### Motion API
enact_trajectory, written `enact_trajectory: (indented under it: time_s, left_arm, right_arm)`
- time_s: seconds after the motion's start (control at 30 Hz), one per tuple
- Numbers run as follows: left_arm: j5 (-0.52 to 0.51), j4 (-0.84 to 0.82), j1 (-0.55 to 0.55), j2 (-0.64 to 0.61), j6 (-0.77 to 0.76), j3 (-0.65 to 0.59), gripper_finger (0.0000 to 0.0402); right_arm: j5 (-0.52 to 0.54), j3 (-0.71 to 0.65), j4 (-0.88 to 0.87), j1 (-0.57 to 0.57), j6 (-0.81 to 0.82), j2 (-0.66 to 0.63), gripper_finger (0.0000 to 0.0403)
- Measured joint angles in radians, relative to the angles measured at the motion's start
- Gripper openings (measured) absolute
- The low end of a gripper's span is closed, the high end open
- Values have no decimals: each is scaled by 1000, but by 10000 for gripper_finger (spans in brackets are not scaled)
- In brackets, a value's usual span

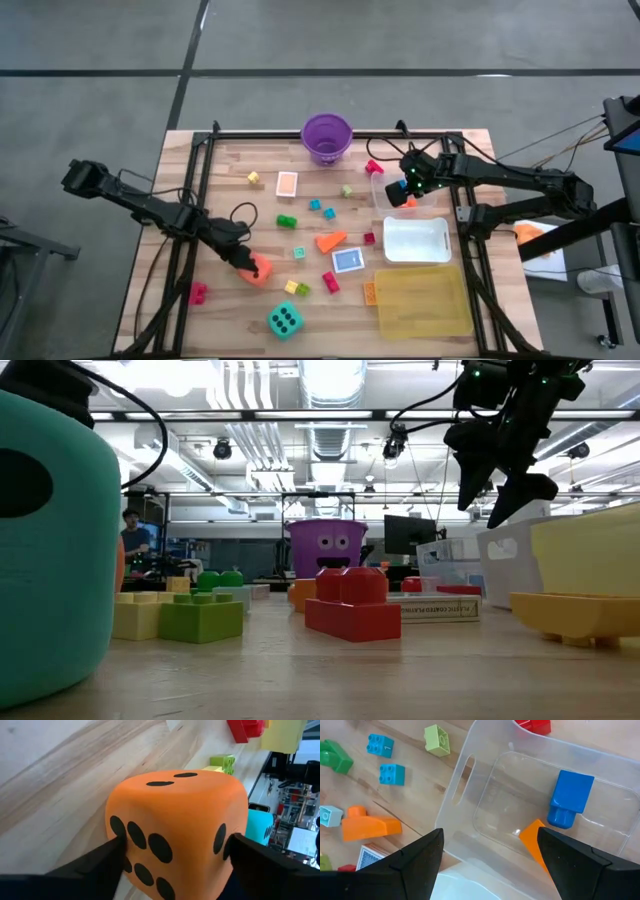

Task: Pick & Place Toys
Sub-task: Put the orange dice into the white bin

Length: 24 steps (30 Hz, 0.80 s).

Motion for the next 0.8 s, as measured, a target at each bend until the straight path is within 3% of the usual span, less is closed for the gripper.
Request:
enact_trajectory:
  time_s: [0.2, 0.5, 0.67, 0.8]
  left_arm:
    - [15, 20, 0, -1, -39, 0, 163]
    - [17, 113, 1, 1, -64, -3, 121]
    - [-26, 226, 1, 0, -87, -2, 93]
    - [-56, 265, 1, 0, -110, -2, 87]
  right_arm:
    - [2, 0, 5, 0, 0, 0, 317]
    - [-35, 0, 32, 10, -6, 0, 317]
    - [-129, 0, 240, 85, -96, 0, 317]
    - [-138, 0, 427, 166, -155, 0, 317]
